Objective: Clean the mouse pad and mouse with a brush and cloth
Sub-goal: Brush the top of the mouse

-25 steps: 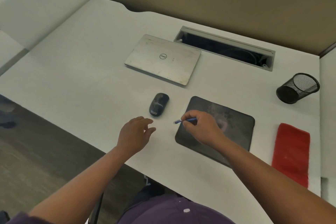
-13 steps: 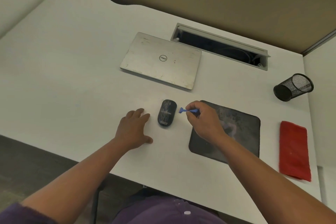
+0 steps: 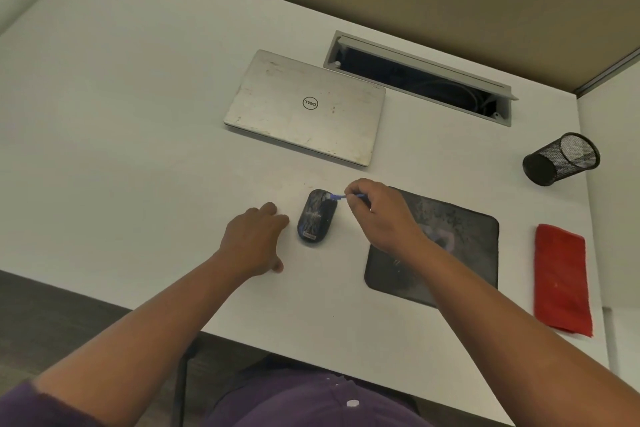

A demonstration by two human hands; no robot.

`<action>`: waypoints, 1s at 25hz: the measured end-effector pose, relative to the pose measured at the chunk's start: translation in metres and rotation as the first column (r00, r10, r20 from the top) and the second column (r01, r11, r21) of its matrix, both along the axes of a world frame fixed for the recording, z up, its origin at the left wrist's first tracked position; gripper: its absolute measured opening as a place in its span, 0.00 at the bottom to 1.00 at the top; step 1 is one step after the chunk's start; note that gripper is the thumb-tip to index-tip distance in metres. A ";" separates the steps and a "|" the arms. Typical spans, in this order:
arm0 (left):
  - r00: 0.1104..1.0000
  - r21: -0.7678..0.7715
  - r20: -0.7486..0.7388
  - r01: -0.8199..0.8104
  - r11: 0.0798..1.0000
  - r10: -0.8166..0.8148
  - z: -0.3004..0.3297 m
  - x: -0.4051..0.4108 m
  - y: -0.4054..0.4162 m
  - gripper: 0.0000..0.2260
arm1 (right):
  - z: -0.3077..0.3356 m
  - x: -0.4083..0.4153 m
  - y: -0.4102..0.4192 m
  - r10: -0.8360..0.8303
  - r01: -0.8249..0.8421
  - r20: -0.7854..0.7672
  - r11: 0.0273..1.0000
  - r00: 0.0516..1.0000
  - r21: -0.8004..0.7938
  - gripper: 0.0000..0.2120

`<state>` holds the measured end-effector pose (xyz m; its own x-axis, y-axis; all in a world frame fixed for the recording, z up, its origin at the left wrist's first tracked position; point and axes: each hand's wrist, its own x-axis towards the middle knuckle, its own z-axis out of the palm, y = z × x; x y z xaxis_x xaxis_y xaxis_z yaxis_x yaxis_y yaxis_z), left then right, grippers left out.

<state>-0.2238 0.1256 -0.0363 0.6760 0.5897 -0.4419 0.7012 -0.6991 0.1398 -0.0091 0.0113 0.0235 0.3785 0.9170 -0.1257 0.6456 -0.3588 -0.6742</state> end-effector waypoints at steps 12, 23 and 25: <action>0.996 0.043 0.083 -0.049 0.998 0.045 0.000 0.002 -0.006 0.26 | -0.001 -0.009 0.002 0.067 -0.056 0.046 0.978 0.997 -0.199 0.07; 0.995 0.096 0.099 -0.039 0.995 0.030 0.001 0.004 -0.008 0.23 | -0.003 0.002 0.011 0.180 -0.087 0.420 0.969 0.889 -0.231 0.08; 0.995 0.095 0.100 -0.038 0.995 0.029 0.001 0.005 -0.009 0.23 | -0.002 0.004 0.014 0.149 -0.088 0.441 0.984 0.885 -0.157 0.09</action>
<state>-0.2190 0.1169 -0.0352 0.6923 0.6496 -0.3142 0.7109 -0.6889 0.1418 -0.0053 0.0256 0.0218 0.3121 0.9459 -0.0881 0.9109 -0.3243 -0.2549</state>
